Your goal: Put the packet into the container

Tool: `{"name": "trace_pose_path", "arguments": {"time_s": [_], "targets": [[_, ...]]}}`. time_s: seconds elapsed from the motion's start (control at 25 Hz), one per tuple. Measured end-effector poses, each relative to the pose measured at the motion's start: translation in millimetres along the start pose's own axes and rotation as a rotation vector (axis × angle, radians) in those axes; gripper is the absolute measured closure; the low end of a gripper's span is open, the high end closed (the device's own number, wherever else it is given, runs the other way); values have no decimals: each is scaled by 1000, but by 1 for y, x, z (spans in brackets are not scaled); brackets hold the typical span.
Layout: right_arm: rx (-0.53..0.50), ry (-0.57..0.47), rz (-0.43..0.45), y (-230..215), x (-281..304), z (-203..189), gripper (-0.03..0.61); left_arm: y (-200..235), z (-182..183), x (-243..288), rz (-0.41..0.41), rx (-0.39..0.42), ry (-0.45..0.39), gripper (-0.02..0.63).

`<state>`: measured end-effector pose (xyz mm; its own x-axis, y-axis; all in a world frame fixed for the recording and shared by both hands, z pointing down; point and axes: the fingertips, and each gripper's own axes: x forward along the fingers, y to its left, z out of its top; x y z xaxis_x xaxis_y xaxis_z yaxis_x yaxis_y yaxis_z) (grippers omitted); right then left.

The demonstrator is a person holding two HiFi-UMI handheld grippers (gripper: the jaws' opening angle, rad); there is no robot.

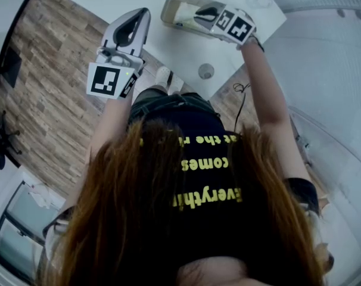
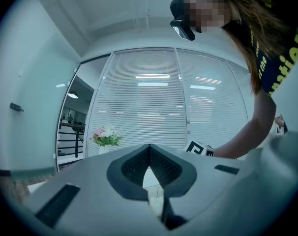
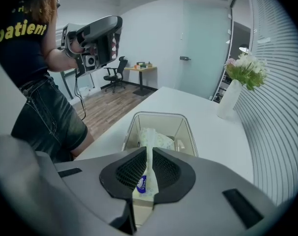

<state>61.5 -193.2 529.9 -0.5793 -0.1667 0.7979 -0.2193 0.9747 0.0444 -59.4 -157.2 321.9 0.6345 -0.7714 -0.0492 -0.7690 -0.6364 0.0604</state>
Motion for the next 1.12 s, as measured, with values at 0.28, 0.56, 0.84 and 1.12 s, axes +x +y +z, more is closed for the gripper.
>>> {"name": "trace_pose_path", "arguments": {"time_s": [0.28,0.56,0.84,1.12], "targets": [[48,-64,-43,-2,-10,11,560,0,-1,-3,-6,-2,-3,614],[154,-186,-91,-6,-17,25,560,6,-2,2,-10,-9,7,614],[228,-390,-189,-1,-47,52,560,1,-3,3,-31,-8,5,614],[306,-638,-338,-2,-104,85,560,-2,0,9,-46,-1,1,614]]}}
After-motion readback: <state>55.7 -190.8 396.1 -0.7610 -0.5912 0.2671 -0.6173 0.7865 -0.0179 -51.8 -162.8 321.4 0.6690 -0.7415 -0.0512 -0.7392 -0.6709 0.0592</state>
